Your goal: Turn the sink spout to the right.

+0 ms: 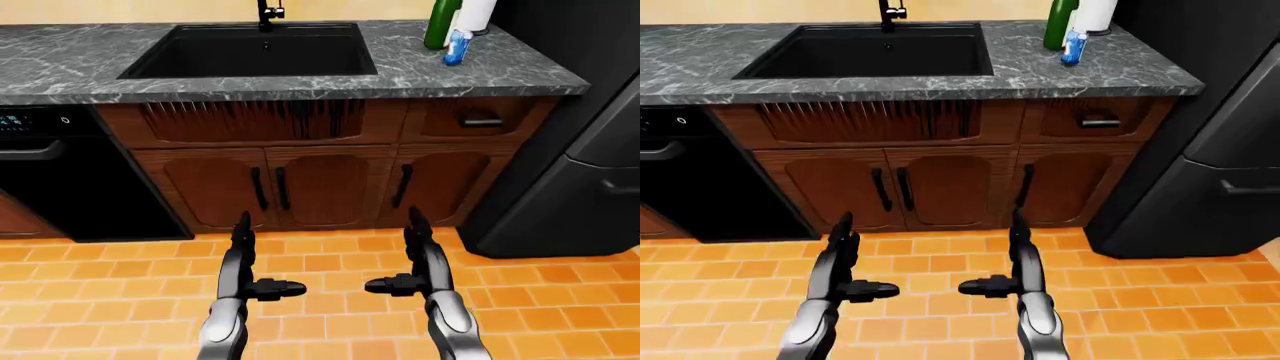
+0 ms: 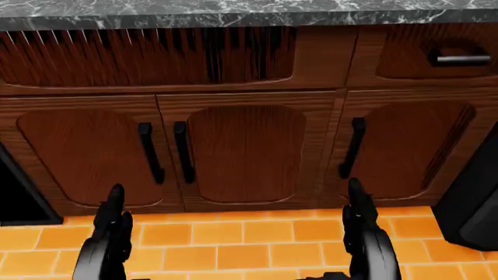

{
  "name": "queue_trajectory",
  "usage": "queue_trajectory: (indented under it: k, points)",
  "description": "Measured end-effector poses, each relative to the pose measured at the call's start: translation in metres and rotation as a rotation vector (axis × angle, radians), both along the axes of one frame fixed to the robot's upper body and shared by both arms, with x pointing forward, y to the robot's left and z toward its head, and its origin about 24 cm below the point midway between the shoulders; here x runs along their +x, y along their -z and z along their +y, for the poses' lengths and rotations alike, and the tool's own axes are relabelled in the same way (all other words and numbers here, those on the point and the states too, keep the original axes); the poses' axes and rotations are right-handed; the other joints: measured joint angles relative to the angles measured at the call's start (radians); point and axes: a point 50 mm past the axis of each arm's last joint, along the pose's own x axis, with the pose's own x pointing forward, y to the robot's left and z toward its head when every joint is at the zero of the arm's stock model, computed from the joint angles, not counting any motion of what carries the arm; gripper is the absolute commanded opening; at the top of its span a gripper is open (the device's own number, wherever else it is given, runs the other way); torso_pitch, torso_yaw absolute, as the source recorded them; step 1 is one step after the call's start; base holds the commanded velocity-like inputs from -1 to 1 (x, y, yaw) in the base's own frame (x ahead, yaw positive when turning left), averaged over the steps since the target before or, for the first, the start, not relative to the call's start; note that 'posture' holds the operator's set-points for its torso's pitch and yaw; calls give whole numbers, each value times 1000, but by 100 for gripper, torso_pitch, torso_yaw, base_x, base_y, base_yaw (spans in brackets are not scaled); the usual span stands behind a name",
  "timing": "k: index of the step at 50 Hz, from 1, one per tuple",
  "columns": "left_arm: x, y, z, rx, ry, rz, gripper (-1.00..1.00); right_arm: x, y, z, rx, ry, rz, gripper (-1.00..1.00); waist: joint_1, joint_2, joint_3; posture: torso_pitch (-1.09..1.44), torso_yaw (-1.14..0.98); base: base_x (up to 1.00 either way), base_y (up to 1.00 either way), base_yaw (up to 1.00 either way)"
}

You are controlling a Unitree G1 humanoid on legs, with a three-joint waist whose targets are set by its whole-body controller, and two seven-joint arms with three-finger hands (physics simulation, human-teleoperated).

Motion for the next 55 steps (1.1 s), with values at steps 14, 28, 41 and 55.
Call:
queue_trajectory:
  k: [14, 28, 41, 55]
  points:
    - [2, -14, 2, -7, 0, -66, 100, 3, -9, 4, -26, -4, -41, 100, 7, -4, -57, 0, 0, 0, 0, 0]
    - [0, -21, 1, -4, 2, -96, 100, 4, -10, 6, -61, -11, -37, 100, 8, -4, -72, 0, 0, 0, 0, 0]
    - [2, -27, -3, -2, 17, -135, 100, 7, -15, 6, -72, -15, -65, 100, -25, 55, -35, 0, 0, 0, 56, 0]
    - [0, -22, -3, -7, 22, -99, 100, 4, -11, 6, -56, -19, -47, 100, 8, -21, -58, 0, 0, 0, 0, 0]
